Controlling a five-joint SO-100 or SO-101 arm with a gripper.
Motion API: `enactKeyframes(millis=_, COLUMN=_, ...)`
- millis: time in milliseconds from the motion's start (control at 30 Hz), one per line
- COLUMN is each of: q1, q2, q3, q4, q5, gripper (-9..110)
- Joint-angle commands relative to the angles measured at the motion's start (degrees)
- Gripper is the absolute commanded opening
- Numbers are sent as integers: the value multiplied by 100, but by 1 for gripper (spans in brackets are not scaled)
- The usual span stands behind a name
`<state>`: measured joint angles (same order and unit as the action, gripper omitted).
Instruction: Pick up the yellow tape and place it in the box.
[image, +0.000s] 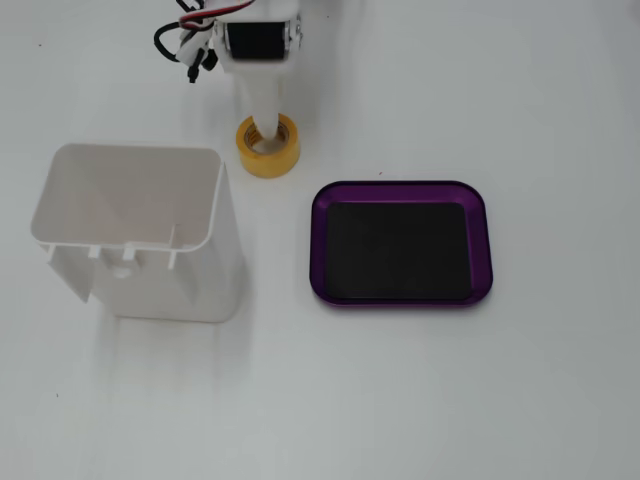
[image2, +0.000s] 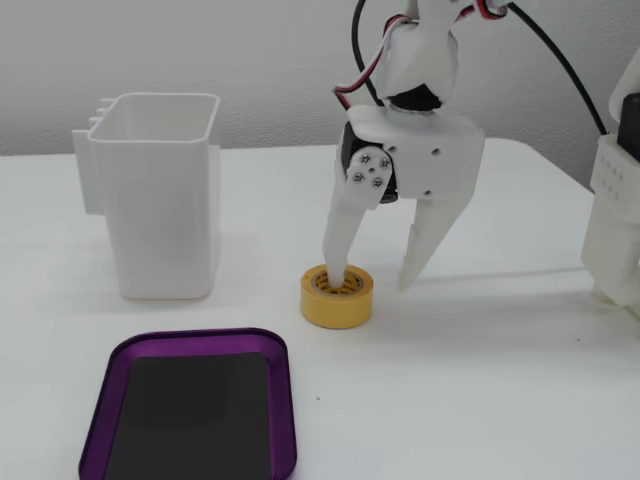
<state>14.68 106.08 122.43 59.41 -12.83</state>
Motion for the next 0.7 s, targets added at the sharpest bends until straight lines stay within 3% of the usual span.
enactKeyframes(millis=0, q1=18, q2=-246, q3=-132, q4=-176, q5=-26, gripper=17)
enactKeyframes(millis=167, q1=18, q2=-615, q3=-132, q4=-246, q5=-44, gripper=15)
enactKeyframes(millis=333, q1=-35, q2=-615, q3=-141, q4=-193, q5=-18, gripper=-1)
enactKeyframes(millis=500, q1=-88, q2=-396, q3=-264, q4=352, q5=0, gripper=-1)
enactKeyframes(millis=667, q1=-510, q2=870, q3=-343, q4=712, q5=18, gripper=-1)
